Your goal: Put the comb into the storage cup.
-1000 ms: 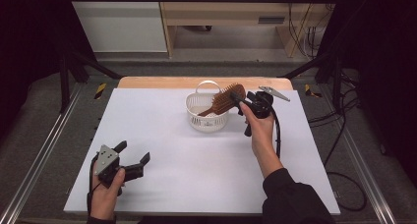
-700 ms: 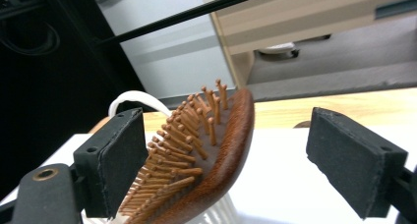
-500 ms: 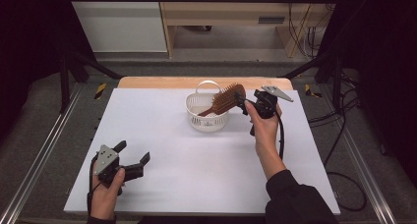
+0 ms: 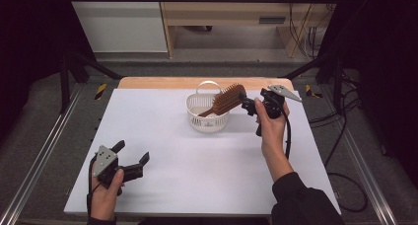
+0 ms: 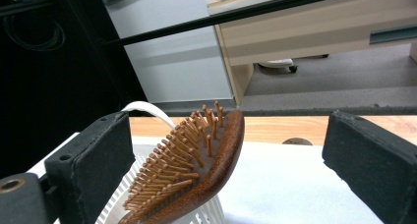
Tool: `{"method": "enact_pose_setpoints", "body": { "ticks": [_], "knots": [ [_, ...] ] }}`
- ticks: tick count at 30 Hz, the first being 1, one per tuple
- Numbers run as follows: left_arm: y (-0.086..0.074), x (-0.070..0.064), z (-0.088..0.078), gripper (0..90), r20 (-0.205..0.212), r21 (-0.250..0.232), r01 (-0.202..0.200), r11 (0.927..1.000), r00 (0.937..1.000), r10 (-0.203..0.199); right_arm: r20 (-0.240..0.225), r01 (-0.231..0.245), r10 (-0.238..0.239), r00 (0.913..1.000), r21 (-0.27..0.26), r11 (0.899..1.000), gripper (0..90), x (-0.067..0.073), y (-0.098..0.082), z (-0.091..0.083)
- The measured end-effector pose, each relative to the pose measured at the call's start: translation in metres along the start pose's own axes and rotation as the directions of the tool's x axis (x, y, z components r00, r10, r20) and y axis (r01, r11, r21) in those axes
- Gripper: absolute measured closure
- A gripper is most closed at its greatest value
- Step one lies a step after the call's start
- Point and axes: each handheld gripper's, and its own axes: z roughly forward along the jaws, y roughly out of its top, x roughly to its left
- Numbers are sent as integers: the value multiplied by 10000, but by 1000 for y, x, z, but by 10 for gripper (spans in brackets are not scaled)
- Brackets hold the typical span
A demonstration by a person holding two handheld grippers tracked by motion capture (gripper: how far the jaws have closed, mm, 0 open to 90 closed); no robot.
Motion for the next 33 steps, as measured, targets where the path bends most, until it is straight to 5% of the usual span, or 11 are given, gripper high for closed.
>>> {"method": "enact_pose_setpoints", "body": {
  "ticks": [14, 33],
  "knots": [
    [1, 3, -3, 22, -66, -165, 7, 9999, 10000, -8, -414, 445, -437, 9982, 186, 9988, 61, -4, 8, -14],
    [1, 8, -8, 21, -297, -429, 76, 9991, 9995, -89, -481, 1699, -1748, 9834, -921, 9812, 42, 4, 13, -38]
  ]
}}
